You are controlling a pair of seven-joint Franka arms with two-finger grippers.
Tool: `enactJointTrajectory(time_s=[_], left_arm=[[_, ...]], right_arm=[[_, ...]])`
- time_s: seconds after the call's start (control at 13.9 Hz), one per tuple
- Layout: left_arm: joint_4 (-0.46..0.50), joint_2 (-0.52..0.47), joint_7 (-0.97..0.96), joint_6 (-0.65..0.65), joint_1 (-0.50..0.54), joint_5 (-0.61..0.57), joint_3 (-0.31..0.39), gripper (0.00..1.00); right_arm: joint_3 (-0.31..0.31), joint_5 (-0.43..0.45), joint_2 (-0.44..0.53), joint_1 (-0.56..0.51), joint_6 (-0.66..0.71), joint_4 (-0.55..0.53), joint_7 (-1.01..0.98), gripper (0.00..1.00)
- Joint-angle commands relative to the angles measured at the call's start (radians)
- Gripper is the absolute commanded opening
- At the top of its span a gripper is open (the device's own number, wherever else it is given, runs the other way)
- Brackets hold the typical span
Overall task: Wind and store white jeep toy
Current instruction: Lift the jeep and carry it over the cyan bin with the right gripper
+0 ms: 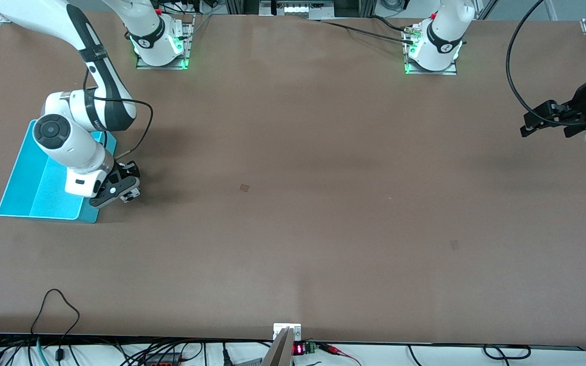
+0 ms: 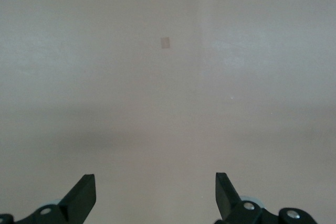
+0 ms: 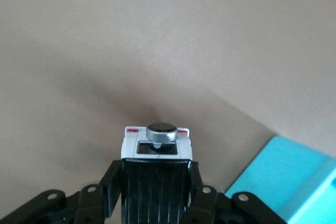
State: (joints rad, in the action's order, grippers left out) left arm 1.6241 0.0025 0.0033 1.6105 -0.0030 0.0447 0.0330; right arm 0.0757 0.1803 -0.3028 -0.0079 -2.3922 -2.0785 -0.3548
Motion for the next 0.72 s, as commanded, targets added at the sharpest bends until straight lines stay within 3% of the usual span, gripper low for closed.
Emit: enactJointTrajectory(time_s=[0.0,0.29,0.65], left_arm=[[0.022,-0.027,-0.014,-0.008,0.001,-0.014,-0.002,1.0],[0.022,-0.026,-0.013,0.003,0.0,-0.014,-0.004,1.0],[0.019,-0.018,-0.013,0.005,0.0,-0.012,-0.002,1.0]], right_arm=[[-0.001,0.001,0.027,-0.012,0.077,0.018,0.169,0.0],[-0.001,-0.001,0.086,-0.055,0.198,0.018,0.264,0.0],[-0.013,-0.001,0.117,-0.144,0.235,0.015,0.238,0.0]])
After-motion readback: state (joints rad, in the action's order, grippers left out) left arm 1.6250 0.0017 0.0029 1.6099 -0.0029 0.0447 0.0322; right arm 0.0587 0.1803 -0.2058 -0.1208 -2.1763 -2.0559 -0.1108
